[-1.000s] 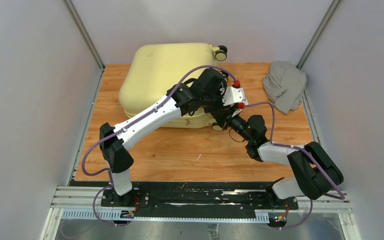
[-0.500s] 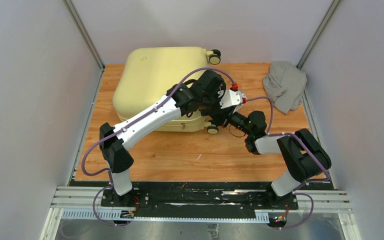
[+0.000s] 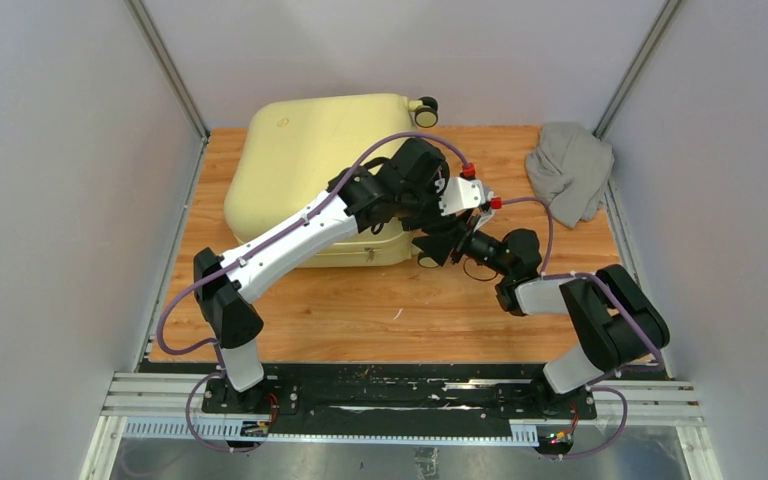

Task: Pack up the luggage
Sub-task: Zip the luggage at the center of the board.

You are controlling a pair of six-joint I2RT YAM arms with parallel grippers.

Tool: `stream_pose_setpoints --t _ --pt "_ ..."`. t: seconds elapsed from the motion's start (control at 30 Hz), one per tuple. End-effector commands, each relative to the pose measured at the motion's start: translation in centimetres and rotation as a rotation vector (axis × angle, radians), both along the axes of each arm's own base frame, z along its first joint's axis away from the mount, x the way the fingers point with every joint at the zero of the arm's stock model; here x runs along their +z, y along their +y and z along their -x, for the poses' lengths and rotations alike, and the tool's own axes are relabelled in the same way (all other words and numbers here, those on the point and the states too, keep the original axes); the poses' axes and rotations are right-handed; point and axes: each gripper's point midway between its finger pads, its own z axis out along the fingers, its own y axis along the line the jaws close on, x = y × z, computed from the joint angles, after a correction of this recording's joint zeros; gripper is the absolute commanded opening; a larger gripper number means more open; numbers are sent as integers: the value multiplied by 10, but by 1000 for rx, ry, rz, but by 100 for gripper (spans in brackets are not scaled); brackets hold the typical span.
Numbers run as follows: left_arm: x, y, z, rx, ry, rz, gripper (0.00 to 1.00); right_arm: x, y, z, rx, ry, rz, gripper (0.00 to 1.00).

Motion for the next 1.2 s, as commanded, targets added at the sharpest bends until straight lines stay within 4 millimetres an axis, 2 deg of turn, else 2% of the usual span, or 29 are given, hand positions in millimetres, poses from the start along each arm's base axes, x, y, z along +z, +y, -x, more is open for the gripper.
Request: stream_pose_setpoints --t 0.0,0.07,0.1,0.13,0.17,0.3,0.37,0.43,0.53,0.8,0.97,1.1,1.17 --pt "137 -11 3 0 -234 373 0 -3 -8 5 -34 -29 63 64" --pt "137 -9 4 -1 -232 369 0 -2 -11 10 -32 -59 98 73" --pt "137 -9 5 -5 -231 367 0 -1 -12 13 -27 -77 110 80" --pt "138 -8 5 -5 -230 367 0 1 -13 15 -31 -85 117 92" --pt "139 -8 6 -8 -228 368 0 4 -15 15 -37 -85 118 95" --pt "145 -6 13 -18 -209 377 0 18 -30 5 -137 2 32 96" --pt "147 -3 16 -25 -205 374 0 16 -41 -1 -212 60 -23 97" --pt "149 0 17 -25 -210 372 0 6 -50 -5 -247 111 -8 97" --pt "153 4 19 -22 -220 376 0 -2 -53 -5 -250 84 45 98" --pt "161 6 22 -17 -218 401 0 1 -30 9 -133 -22 215 99" --pt "163 10 26 -10 -209 409 0 2 -4 18 -46 -63 227 84" --pt "165 12 27 -7 -206 416 0 3 21 22 31 -70 233 81" --pt "165 13 28 -5 -204 417 0 10 28 23 54 -87 214 80"
